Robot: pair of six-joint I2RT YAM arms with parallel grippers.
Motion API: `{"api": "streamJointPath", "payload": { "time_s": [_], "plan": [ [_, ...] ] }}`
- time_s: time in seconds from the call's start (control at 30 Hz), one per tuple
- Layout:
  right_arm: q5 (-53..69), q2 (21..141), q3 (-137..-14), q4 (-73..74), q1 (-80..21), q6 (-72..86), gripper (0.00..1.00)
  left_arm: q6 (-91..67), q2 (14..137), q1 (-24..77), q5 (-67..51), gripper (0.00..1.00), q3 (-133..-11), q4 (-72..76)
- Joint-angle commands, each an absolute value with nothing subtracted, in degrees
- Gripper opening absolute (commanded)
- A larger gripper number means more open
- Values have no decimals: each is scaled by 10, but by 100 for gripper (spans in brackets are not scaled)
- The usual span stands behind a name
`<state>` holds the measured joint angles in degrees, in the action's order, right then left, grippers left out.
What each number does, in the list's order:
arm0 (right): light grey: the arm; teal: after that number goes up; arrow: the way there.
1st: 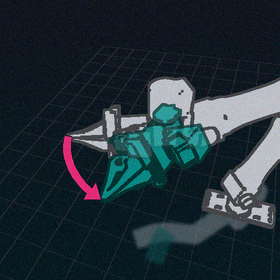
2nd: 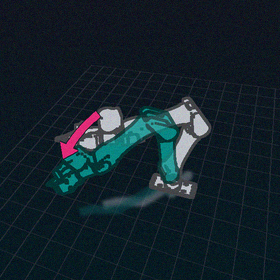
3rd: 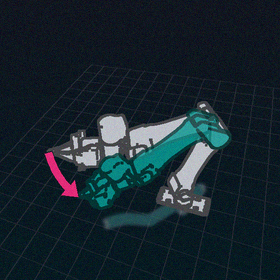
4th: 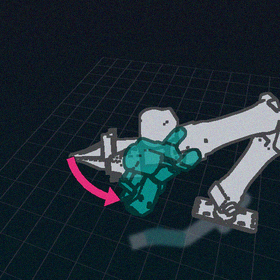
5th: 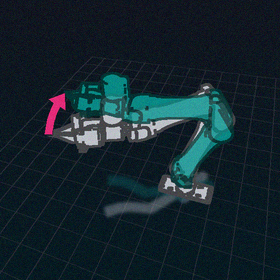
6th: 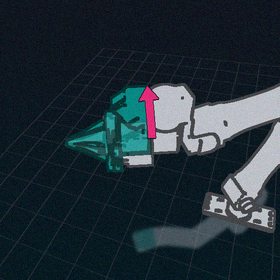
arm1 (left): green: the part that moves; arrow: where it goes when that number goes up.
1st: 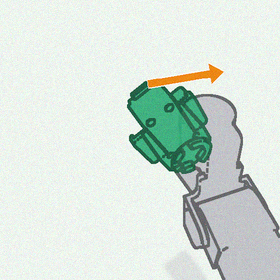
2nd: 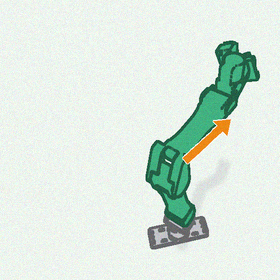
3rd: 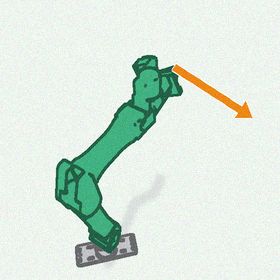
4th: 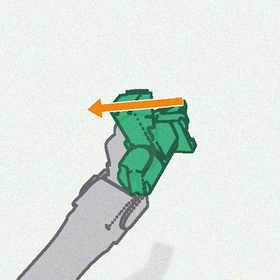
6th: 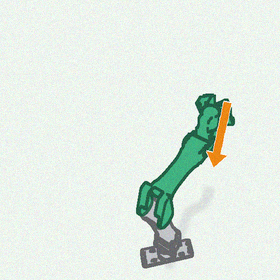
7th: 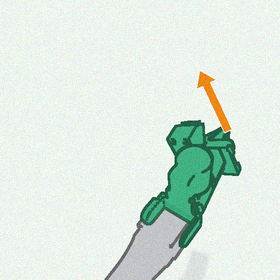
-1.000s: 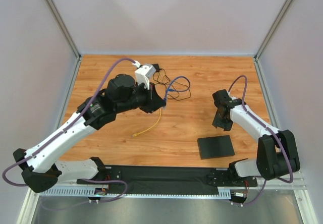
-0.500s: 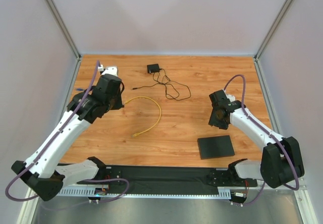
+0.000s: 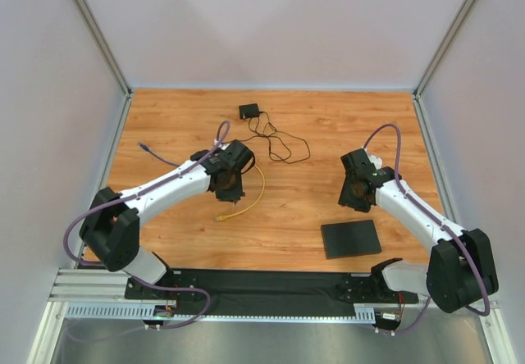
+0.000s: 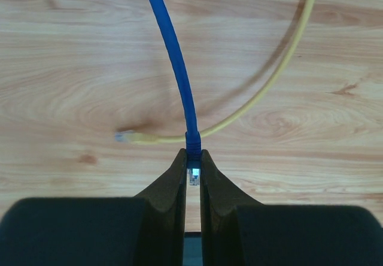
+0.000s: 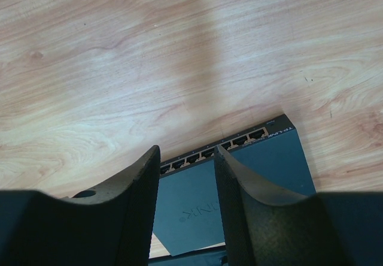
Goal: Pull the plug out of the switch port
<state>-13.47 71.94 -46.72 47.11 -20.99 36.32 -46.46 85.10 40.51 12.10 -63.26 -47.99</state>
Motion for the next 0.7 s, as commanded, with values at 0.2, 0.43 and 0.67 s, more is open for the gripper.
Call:
{"api": "streamJointPath", "payload": {
  "time_s": [0.2,0.43,0.67],
  "plan": [
    [-142,697,-454,461,-214,365,43,-515,912,434,39,0,-673,-372],
    [-143,697,-454,461,-214,363,44,-569,899,439,4,0,-619,-275],
    [-139,699,-452,458,-214,365,44,-594,878,439,-46,1,-553,-153]
  ]
}}
